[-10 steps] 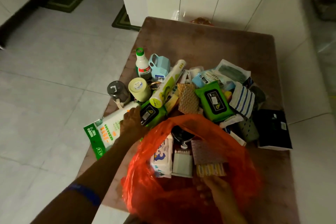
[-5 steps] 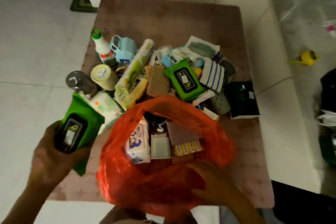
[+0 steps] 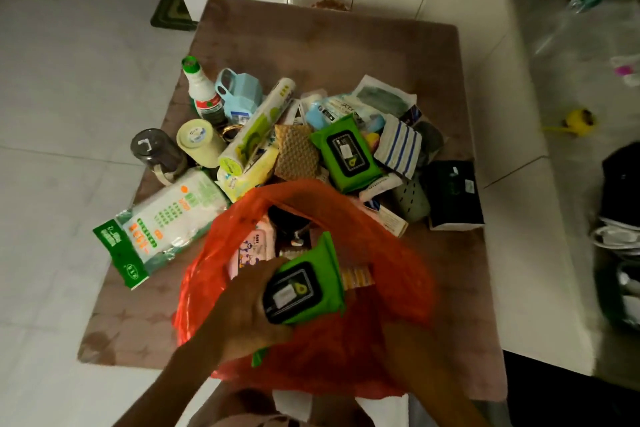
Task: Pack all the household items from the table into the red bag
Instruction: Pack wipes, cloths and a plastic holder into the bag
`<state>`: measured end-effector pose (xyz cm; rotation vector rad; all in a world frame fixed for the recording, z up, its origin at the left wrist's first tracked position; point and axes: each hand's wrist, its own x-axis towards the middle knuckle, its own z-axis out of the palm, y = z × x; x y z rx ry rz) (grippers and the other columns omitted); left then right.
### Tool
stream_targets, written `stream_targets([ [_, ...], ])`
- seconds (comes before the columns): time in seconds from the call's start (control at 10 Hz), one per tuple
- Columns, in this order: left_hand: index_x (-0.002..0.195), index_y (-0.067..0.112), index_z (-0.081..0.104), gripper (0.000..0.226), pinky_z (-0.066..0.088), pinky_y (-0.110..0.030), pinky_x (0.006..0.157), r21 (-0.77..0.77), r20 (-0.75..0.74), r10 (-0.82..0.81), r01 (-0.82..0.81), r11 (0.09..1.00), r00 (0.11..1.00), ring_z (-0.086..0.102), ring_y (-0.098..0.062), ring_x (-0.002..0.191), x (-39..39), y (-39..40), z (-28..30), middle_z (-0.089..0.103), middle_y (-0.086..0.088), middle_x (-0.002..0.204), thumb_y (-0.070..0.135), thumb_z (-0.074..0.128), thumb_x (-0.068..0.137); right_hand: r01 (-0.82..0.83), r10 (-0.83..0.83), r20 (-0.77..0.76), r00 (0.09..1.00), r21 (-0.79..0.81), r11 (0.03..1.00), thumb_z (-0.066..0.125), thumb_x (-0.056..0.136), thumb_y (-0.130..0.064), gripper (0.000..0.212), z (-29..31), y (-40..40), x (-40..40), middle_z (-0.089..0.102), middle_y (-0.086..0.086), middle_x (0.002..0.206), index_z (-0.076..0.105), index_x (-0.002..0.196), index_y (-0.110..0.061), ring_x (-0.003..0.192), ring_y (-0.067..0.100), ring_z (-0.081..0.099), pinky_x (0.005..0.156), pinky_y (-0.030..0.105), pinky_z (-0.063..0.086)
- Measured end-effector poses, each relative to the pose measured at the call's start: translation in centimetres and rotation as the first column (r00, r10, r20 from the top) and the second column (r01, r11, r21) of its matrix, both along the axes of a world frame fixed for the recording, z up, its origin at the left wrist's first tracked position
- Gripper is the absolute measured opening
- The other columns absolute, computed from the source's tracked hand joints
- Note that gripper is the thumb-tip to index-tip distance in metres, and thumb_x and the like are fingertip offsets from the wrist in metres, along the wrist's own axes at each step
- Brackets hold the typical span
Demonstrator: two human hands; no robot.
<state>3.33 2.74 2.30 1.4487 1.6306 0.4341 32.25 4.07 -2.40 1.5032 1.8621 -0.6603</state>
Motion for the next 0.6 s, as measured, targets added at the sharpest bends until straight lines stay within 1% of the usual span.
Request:
stream_targets([
  [0.1,0.139,0.023,0.042,0.095,0.048,-0.036,0.090,0.047,-0.197,-0.168,0.181,0.982,0.966,0.055,-0.020,0.108,3.9,1.5,-2.2,0.060,-0.001,0.121,0.048,0.077,0.054,0.092,-0.090,-0.033,0.995,0.075,0.993,0.049,0.093,-0.037,0.032,4.1,0.0,0.8,0.066,0.018,0.106,0.062,0.111,-0.014,0.097,0.031,0.065,0.078,0.037,0.051],
  [0.2,0.143,0.023,0.036,0.099,0.047,-0.034,0.087,0.004,-0.276,-0.259,0.271,0.963,0.925,0.056,-0.025,0.108,6.4,2.6,-3.3,0.059,-0.006,0.124,0.051,0.076,0.057,0.207,-0.198,-0.079,0.977,0.131,0.970,0.050,0.093,-0.040,0.038,4.7,0.5,2.4,0.067,0.016,0.105,0.057,0.120,-0.014,0.094,0.030,0.065,0.072,0.035,0.048],
  [0.3,0.145,0.030,0.029,0.099,0.048,-0.035,0.092,-0.062,-0.240,-0.235,0.226,0.972,0.942,0.055,-0.026,0.117,11.0,4.1,-4.3,0.054,-0.003,0.137,0.054,0.074,0.060,0.420,-0.379,-0.236,0.895,0.159,0.893,0.053,0.093,-0.052,0.074,5.5,0.8,4.8,0.047,0.011,0.145,0.022,0.152,-0.020,0.127,0.029,0.050,0.096,0.040,0.044],
  [0.4,0.147,0.029,0.023,0.099,0.046,-0.041,0.098,-0.069,-0.223,-0.176,0.164,0.984,0.959,0.050,-0.026,0.124,14.6,5.1,-4.8,0.048,-0.003,0.143,0.061,0.068,0.064,0.508,-0.464,-0.318,0.827,0.068,0.859,0.058,0.089,-0.055,0.089,5.1,0.9,5.3,0.031,0.001,0.156,0.004,0.154,-0.028,0.138,0.023,0.038,0.106,0.034,0.035],
  [0.5,0.150,0.031,0.016,0.090,0.040,-0.046,0.106,-0.156,0.059,-0.131,0.139,0.978,0.990,0.040,-0.028,0.134,18.1,5.6,-5.1,0.034,-0.005,0.152,0.057,0.063,0.078,0.516,-0.427,-0.461,0.778,0.083,0.852,0.064,0.087,-0.048,0.090,5.8,1.9,4.5,0.041,0.000,0.150,0.005,0.154,-0.031,0.130,0.021,0.047,0.096,0.024,0.036],
  [0.6,0.146,0.029,0.027,0.071,0.043,-0.036,0.101,-0.170,0.071,-0.271,0.280,0.945,0.960,0.046,-0.025,0.129,17.7,5.0,-5.0,0.039,-0.004,0.149,0.046,0.061,0.086,0.474,-0.396,-0.483,0.781,0.046,0.879,0.062,0.089,-0.042,0.083,6.0,2.3,3.6,0.052,0.004,0.141,0.010,0.153,-0.029,0.120,0.022,0.056,0.098,0.029,0.044],
])
